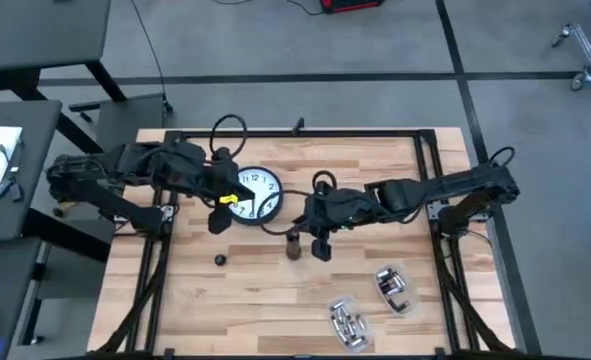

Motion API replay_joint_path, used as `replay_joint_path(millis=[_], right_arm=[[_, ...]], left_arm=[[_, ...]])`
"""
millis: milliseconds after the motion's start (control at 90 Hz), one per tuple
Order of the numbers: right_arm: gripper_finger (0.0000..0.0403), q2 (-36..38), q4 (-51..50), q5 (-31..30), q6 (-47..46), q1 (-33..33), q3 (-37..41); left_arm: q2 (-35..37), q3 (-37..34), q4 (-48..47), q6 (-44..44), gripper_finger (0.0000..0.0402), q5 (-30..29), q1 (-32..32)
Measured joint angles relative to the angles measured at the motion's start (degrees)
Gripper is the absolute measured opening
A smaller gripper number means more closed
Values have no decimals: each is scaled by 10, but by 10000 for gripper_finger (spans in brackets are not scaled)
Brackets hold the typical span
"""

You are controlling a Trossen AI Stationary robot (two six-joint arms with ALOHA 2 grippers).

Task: Insert battery
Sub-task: Insert the brown battery into the black flashlight battery compartment

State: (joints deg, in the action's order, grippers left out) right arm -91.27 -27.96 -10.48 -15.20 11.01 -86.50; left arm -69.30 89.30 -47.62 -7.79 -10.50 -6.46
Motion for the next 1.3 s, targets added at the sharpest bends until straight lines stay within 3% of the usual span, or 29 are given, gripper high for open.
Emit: replay_joint_path(millis=[1300], right_arm=[[28,-43,-32,14,52,-2,-4]], left_arm=[[0,0,-5,11,0,1,0]])
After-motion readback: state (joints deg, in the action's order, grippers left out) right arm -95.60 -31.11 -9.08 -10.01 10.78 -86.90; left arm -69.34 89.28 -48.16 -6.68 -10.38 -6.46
